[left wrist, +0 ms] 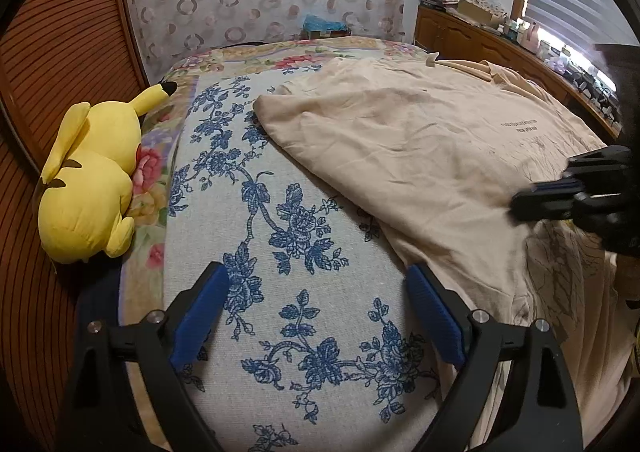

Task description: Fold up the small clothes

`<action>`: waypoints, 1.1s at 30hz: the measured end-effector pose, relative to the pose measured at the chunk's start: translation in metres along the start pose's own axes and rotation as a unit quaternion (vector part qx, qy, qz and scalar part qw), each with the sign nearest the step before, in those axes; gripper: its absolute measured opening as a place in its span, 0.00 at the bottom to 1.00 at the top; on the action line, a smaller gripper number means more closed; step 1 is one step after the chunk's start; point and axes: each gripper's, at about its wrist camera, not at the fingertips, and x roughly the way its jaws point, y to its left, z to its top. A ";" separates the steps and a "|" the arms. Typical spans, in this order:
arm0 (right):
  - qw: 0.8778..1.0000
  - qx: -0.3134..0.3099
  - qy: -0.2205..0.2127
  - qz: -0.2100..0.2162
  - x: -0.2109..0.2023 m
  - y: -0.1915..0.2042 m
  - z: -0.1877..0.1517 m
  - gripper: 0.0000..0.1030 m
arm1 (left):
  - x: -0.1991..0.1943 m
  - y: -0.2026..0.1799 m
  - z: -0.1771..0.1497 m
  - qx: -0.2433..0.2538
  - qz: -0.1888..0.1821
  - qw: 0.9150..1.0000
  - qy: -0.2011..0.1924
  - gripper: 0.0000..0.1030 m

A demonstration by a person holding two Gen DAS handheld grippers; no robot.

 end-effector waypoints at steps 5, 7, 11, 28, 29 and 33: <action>1.000 0.011 -0.021 -0.008 -0.022 -0.003 -0.006 0.02 | 0.000 0.002 -0.001 -0.004 0.003 1.000 0.000 0.92; 1.000 0.011 -0.015 -0.011 -0.020 -0.004 -0.006 0.02 | 0.001 0.003 0.000 -0.004 0.004 1.000 0.001 0.92; 0.999 0.014 -0.012 -0.045 -0.018 -0.010 -0.008 0.19 | 0.001 0.003 0.000 -0.005 0.003 1.000 0.001 0.92; 0.970 0.095 -0.078 -0.208 -0.187 -0.145 -0.098 0.47 | -0.042 -0.007 0.021 -0.024 0.012 0.997 -0.072 0.92; 0.967 0.108 -0.077 -0.218 -0.194 -0.156 -0.109 0.47 | -0.046 -0.015 0.027 -0.021 0.008 0.996 -0.081 0.92; 0.950 0.159 -0.079 -0.258 -0.225 -0.202 -0.147 0.47 | -0.053 -0.048 0.043 -0.008 -0.017 0.995 -0.100 0.92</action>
